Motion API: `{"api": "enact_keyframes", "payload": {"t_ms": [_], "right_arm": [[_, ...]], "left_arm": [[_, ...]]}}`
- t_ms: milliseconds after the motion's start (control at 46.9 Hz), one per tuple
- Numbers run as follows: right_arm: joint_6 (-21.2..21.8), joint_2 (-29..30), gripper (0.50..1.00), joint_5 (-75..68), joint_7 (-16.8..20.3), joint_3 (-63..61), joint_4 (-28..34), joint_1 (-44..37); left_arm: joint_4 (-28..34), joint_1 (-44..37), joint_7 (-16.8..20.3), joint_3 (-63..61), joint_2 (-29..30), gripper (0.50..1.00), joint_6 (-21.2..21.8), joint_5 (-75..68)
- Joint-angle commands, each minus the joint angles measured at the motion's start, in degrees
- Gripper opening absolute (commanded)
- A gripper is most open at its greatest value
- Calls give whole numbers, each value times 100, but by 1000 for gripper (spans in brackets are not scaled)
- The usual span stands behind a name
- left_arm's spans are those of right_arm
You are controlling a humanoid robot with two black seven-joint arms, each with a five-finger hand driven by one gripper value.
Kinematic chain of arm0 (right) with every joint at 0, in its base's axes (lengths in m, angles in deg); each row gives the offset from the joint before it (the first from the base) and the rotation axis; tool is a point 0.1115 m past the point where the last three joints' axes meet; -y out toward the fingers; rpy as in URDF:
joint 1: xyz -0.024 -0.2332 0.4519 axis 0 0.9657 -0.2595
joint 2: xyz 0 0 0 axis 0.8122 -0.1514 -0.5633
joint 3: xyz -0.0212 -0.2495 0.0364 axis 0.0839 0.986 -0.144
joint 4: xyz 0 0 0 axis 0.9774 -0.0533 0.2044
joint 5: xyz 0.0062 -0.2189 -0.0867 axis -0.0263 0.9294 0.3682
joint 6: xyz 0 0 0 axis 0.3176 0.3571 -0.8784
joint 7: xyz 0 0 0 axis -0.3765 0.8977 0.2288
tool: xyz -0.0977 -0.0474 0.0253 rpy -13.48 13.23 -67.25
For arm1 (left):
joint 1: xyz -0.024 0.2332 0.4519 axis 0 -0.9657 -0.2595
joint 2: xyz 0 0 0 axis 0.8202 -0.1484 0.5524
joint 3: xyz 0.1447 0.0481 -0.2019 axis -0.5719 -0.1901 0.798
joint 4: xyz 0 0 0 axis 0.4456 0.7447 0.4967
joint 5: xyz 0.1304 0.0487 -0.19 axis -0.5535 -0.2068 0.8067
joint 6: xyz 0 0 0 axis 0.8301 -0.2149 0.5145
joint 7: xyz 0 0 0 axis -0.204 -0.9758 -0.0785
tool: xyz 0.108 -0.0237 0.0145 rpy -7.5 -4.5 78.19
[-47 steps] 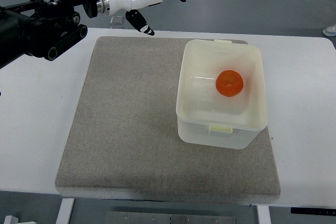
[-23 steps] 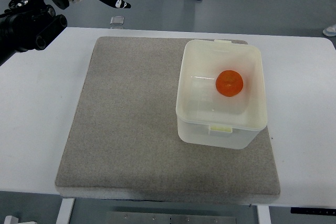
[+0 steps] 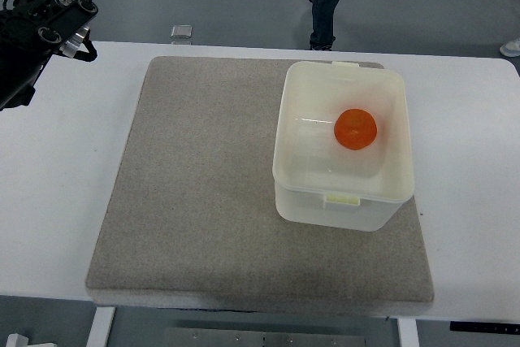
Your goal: Put orange in box with left hand
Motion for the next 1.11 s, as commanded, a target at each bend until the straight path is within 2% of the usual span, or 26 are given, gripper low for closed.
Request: {"api": "enact_keyframes", "payload": {"t_ms": [0, 234, 298, 362, 490, 575, 1001, 1086], "right_arm": [[0, 0, 944, 0, 0, 0, 1, 0], [0, 0, 944, 0, 0, 0, 1, 0], [0, 0, 944, 0, 0, 0, 1, 0], [0, 0, 944, 0, 0, 0, 1, 0], [0, 0, 944, 0, 0, 0, 1, 0], [0, 0, 944, 0, 0, 0, 0, 0], [0, 0, 944, 0, 0, 0, 1, 0], [0, 0, 944, 0, 0, 0, 1, 0]], "left_arm": [[-1, 0, -389, 24, -24, 859, -10, 551], [210, -114, -829, 542, -130, 853, -203, 1581], [315, -237, -829, 762, -217, 851, -387, 1669], [447, -325, -829, 1025, -253, 825, -624, 1730], [667, -562, -820, 1570, -332, 823, -1108, 1827], [790, -633, -820, 1773, -367, 823, -1258, 1906], [790, -633, -820, 1852, -508, 840, -1249, 2916], [799, -650, -812, 1922, -508, 885, -1179, 3215]]}}
